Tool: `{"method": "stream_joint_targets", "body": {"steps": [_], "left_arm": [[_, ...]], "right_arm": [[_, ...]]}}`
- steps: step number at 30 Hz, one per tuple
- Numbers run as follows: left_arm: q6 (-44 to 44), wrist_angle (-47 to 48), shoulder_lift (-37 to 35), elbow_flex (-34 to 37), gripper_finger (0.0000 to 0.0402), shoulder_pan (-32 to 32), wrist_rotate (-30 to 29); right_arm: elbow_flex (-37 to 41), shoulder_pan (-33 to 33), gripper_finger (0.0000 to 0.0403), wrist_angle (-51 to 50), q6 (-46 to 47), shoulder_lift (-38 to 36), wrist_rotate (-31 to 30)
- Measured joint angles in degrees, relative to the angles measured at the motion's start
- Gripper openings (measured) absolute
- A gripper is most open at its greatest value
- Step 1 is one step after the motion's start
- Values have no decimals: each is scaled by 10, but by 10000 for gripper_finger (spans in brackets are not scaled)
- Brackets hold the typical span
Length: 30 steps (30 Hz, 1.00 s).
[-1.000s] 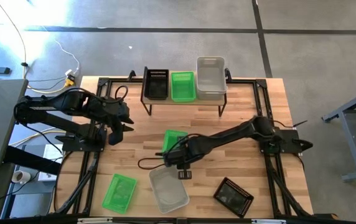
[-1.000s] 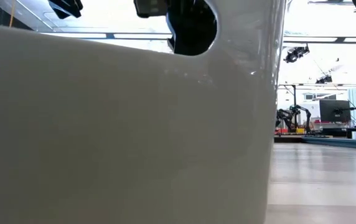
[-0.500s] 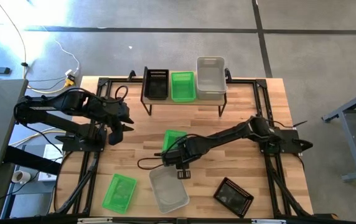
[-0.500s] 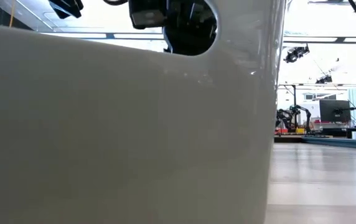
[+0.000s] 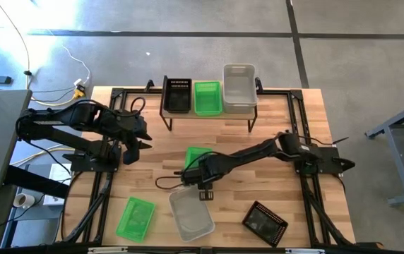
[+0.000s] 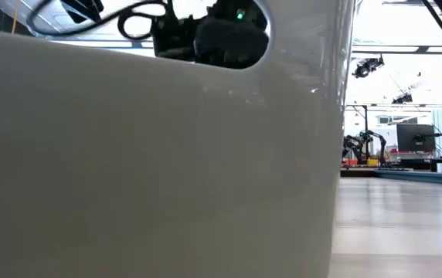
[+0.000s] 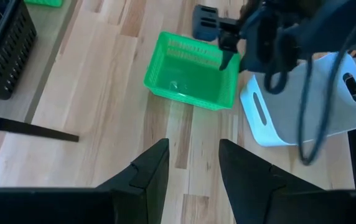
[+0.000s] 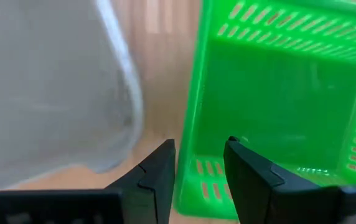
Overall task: Stack baskets on shelf by color
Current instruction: Stack the top green bin on top of the green bin on the shelf
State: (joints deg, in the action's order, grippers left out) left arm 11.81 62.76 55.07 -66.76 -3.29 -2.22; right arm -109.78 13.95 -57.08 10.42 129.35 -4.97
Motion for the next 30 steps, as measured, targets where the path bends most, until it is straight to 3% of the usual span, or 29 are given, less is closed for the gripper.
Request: {"method": "stream_joint_targets", "body": {"steps": [5,12,19,30], "left_arm": [[0,0,0,0,130,0,0],[0,0,0,0,130,0,0],[-16,0,0,0,130,0,-1],[-20,0,0,0,130,0,-2]], "right_arm": [[0,-11,105,-4,-2,7,19],[0,-15,9,-5,-10,6,46],[0,-7,4,-6,-14,0,76],[0,0,1,-17,57,-46,30]]}}
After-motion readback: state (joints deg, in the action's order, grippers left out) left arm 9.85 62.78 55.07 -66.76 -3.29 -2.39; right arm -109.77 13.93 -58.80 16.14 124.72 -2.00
